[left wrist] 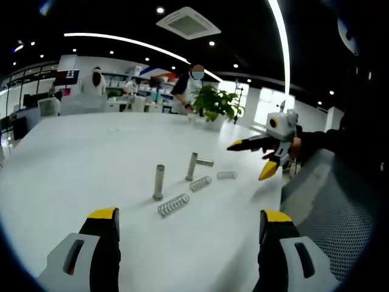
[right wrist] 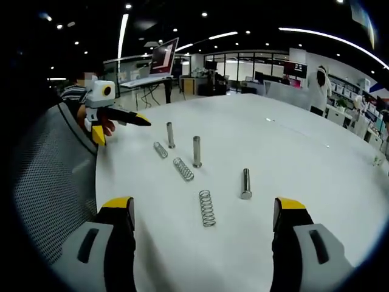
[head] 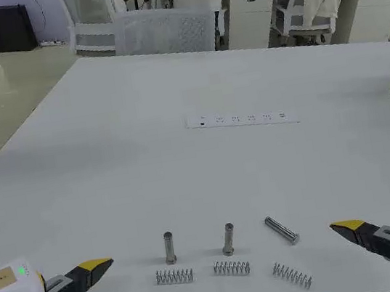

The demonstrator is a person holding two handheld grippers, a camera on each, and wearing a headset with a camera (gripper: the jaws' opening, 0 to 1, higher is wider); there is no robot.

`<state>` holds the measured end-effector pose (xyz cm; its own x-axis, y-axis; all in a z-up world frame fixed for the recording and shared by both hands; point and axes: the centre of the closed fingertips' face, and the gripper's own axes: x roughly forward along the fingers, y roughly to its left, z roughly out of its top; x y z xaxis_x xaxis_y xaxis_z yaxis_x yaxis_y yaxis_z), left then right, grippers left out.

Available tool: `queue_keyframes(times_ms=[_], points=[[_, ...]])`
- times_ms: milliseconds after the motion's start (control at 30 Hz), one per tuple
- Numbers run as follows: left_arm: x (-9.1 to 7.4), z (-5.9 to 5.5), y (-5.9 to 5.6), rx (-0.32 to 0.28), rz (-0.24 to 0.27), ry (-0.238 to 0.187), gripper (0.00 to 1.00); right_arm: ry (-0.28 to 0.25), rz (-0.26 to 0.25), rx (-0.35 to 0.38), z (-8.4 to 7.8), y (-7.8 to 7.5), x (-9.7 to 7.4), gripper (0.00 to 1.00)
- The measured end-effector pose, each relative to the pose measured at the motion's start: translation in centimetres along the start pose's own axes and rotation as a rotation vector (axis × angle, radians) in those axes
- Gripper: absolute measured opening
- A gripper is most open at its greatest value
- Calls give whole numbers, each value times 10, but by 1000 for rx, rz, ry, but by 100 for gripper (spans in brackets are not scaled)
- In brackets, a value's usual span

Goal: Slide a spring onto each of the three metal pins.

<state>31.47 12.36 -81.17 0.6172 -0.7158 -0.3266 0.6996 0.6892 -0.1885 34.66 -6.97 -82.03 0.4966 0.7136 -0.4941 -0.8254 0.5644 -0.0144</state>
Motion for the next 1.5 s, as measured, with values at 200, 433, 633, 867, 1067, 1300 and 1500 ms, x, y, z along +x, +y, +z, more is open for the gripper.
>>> queue_keyframes(times_ms=[200,433,633,867,1067,1300,1500], points=[[0,-1,-1,0,0,3,91,4,1,0,-1,0,0,94],[0,-1,-1,-2,0,6,91,7,1,1,-2,0,1,94],[0,-1,-2,-3,2,8,90,6,-1,3,-2,-1,0,93],[0,-1,-2,-4,0,10,90,14,0,2,-3,-1,1,93],[1,-2,-2,-6,-3,15,89,20,1,1,-5,-1,1,93],[1,-3,-2,-6,-5,17,89,25,0,2,-6,-1,1,93],[2,-3,-3,-7,-7,19,89,34,3,-5,-7,0,2,93]])
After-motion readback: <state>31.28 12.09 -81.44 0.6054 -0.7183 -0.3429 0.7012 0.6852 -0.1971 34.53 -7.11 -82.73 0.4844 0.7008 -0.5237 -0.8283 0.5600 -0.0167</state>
